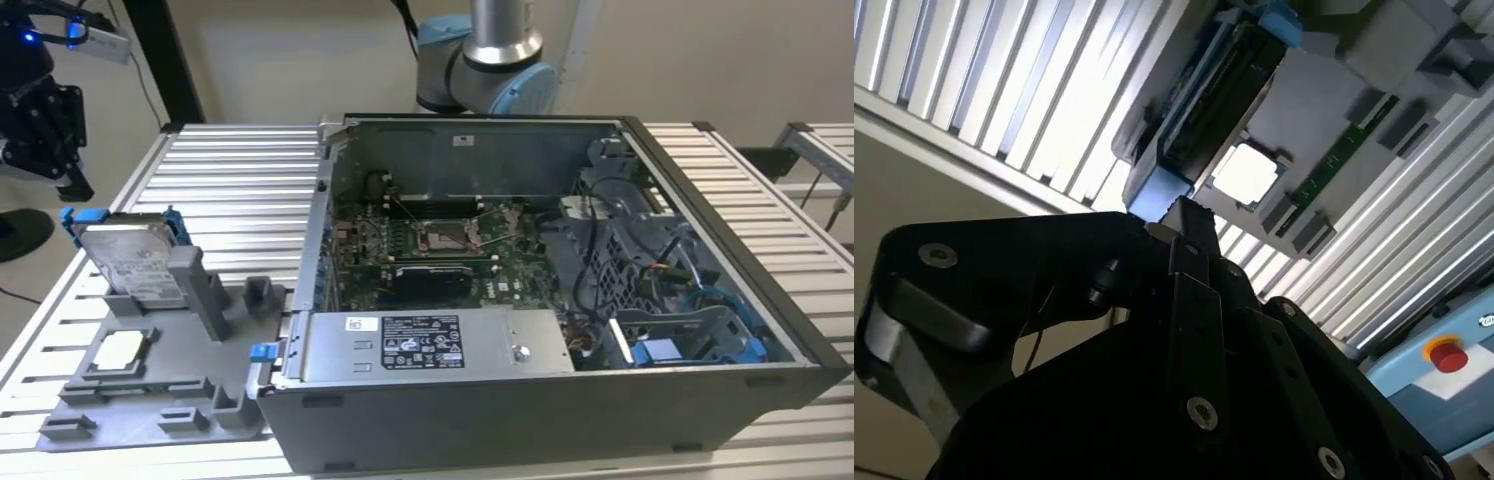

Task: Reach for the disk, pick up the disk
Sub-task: 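Pick up the disk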

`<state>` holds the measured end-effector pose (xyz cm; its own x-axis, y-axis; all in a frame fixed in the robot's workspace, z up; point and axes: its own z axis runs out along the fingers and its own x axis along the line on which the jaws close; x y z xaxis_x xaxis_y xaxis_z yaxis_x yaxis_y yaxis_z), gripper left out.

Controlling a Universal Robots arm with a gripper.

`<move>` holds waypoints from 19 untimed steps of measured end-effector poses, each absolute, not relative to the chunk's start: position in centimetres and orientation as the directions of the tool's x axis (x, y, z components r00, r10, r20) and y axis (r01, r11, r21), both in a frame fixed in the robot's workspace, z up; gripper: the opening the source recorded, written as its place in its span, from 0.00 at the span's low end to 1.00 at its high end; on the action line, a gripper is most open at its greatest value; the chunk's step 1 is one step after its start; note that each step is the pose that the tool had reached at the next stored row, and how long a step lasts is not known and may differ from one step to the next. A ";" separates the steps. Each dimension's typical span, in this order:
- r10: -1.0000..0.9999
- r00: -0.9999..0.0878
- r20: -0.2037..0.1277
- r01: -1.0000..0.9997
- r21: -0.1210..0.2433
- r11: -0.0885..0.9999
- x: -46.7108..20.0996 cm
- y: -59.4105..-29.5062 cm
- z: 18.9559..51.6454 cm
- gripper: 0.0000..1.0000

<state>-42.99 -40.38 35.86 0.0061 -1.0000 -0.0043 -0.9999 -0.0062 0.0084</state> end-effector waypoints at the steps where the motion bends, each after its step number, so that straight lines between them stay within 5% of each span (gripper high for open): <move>1: -1.000 0.006 -0.004 -1.000 0.008 -0.006 -43.0 -40.4 35.9 0.00; 9: -1.000 0.006 -0.004 -1.000 0.008 -0.006 -43.0 -40.4 35.9 0.00; 10: -1.000 0.006 -0.004 -1.000 0.008 -0.006 -43.0 -40.4 35.9 1.00; 19: -1.000 0.006 -0.004 -1.000 0.008 -0.006 -43.0 -40.4 35.9 1.00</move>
